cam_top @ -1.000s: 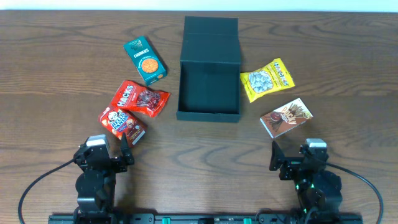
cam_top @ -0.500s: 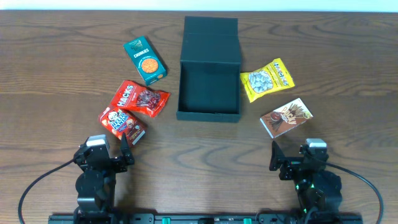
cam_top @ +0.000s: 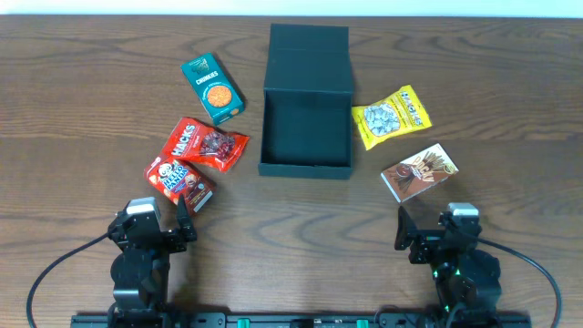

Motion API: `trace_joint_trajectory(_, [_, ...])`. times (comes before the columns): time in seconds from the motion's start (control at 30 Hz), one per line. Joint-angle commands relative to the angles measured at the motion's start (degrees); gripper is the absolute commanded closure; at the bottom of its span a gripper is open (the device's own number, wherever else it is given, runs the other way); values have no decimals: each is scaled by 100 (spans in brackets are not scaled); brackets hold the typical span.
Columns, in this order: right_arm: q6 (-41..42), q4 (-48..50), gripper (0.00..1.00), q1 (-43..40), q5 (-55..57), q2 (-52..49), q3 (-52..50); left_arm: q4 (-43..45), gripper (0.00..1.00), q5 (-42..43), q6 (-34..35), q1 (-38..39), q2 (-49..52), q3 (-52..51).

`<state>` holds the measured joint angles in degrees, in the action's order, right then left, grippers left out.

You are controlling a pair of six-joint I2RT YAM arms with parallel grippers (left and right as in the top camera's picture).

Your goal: Pack container

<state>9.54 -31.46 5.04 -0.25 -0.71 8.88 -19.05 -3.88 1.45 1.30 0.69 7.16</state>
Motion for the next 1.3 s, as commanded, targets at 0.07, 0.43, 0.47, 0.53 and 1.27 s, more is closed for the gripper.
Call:
trace_joint_trajectory(0.07, [-103,-2,1,-57,0,42,-50,-17,5,-98,-61,13,-46,-133])
trace_joint_trajectory(0.43, [341,302,1,-57,-74,39,-50,-20,5,-98,-61,13,-46,-133])
trace_joint_trajectory(0.47, [605,428,1,-57,-98,39,-50,-20,5,-98,-61,13,-46,-133])
trace_joint_trajectory(0.53, [1550,831,1,-57,-208,39,-50,-20,5,-98,-61,13,-46,-133])
trace_joint_trajectory(1.27, [5189,1207,1,-57,-212,39,-50,-20,5,-98,-61,13,-46,-133])
